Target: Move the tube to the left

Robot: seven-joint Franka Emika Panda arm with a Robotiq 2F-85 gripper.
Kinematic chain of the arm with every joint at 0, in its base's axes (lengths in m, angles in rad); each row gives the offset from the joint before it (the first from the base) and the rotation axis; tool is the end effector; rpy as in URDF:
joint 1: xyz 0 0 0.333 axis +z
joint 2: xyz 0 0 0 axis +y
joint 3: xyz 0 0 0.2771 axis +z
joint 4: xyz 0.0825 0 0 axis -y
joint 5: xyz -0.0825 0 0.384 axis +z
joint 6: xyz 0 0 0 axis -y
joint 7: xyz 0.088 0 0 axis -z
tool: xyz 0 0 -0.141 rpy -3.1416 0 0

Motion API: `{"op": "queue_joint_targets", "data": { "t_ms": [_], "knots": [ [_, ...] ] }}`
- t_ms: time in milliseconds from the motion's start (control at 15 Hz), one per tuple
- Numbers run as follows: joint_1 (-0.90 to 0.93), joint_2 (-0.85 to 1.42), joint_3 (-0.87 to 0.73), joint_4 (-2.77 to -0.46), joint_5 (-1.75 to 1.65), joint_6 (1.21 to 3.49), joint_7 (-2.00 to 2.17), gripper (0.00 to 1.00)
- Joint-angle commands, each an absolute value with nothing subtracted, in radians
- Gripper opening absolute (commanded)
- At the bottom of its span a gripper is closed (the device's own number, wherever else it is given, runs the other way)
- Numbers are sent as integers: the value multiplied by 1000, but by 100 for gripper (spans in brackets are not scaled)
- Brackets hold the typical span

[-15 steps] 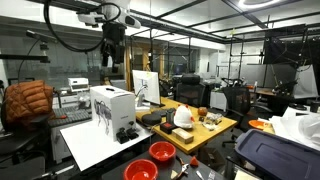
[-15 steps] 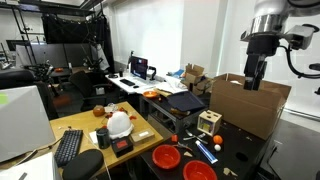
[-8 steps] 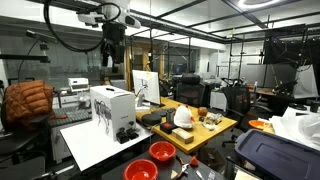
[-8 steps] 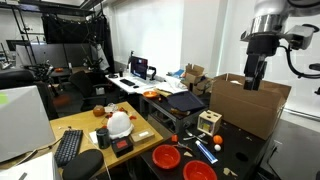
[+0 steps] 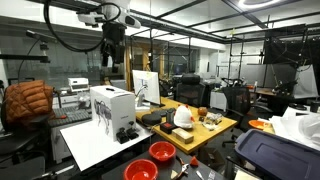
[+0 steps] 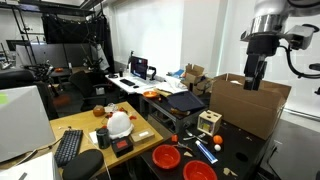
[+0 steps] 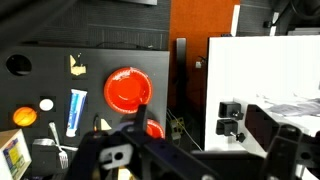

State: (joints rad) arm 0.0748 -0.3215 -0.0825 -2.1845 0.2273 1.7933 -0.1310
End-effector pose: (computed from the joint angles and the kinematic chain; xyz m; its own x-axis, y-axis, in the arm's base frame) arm 0.4612 0.0221 0.4467 0.9961 0.0757 -0.0452 0.0621 -0.9665 -0.2491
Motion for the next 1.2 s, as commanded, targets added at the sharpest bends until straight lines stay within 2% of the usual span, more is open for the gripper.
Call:
{"op": "queue_joint_targets", "data": {
  "t_ms": [0,1133],
  "knots": [
    [54,-320,-64,-2182,233,1789,-136,100],
    [54,-320,-64,-2182,233,1789,-136,100]
  ]
}}
